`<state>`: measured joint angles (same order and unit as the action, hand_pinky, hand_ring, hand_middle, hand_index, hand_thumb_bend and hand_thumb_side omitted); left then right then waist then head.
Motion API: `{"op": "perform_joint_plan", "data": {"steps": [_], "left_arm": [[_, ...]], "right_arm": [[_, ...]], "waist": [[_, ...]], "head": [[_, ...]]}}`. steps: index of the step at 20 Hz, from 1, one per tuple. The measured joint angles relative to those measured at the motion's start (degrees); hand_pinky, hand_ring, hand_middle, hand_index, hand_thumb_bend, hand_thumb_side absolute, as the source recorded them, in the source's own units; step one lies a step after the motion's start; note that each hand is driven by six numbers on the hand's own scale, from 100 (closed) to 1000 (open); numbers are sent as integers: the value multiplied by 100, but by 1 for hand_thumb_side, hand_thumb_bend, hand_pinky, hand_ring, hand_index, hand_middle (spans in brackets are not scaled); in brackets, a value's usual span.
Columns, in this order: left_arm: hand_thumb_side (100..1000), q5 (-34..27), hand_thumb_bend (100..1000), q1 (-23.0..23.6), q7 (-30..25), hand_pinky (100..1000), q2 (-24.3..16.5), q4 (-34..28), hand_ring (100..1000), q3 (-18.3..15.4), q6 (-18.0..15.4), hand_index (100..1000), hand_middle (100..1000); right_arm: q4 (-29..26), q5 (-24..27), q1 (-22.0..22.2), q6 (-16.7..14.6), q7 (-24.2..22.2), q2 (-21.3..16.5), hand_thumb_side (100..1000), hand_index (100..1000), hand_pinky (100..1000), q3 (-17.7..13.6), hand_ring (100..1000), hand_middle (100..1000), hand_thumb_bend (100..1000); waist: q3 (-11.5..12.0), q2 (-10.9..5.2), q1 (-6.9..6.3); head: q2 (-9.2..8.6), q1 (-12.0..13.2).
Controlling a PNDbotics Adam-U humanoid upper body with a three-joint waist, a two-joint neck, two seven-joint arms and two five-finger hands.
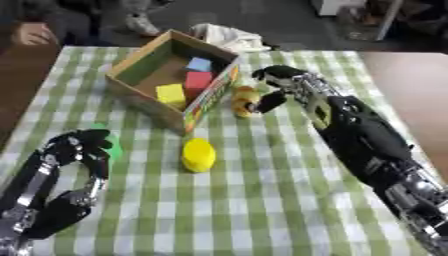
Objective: Pick up objects on the table and place them in the box.
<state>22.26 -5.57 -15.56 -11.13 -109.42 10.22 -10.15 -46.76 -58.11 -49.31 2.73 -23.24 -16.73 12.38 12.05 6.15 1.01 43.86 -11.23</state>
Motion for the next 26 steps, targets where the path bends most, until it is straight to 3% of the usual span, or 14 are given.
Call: {"op": "perform_joint_plan", "data": {"steps": [5, 8, 10, 14, 19, 26], "left_arm": [[613, -1, 100, 0, 1, 507, 0, 0, 615, -1, 2, 834, 637], [612, -1, 100, 1, 1, 507, 0, 0, 615, -1, 2, 834, 637], [613, -1, 100, 1, 2, 507, 0, 0, 615, -3, 3, 834, 637], [614, -1, 100, 4, 2, 507, 0, 0, 615, -8, 5, 834, 637], [614, -1, 100, 8, 2, 508, 0, 1, 616, -19, 7, 835, 638], [612, -1, 100, 9, -1, 508, 0, 2, 615, -19, 7, 835, 638]], "right_arm": [[2, -260, 25, 64, 368, 114, 322, 687, 813, -2, 779, 626, 354], [-74, -385, 50, 187, 666, 193, 130, 500, 774, -2, 703, 461, 305], [-148, -424, 76, 285, 876, 200, 100, 436, 758, -2, 662, 404, 265], [-363, -276, 63, 321, 1264, 143, 100, 410, 750, 0, 625, 381, 229], [-854, 180, -195, 316, 1329, -232, 100, 406, 745, -3, 614, 377, 220], [-1052, 491, -436, 669, 1593, -431, 100, 430, 736, -33, 607, 403, 227]], "waist": [[0, 0, -2], [0, 0, -2], [-2, 0, -2], [-13, 0, 12], [-22, -6, 33], [51, -17, 14]], "head": [[0, -4], [0, -12], [0, -16], [0, -15], [0, 2], [0, -2]]}}
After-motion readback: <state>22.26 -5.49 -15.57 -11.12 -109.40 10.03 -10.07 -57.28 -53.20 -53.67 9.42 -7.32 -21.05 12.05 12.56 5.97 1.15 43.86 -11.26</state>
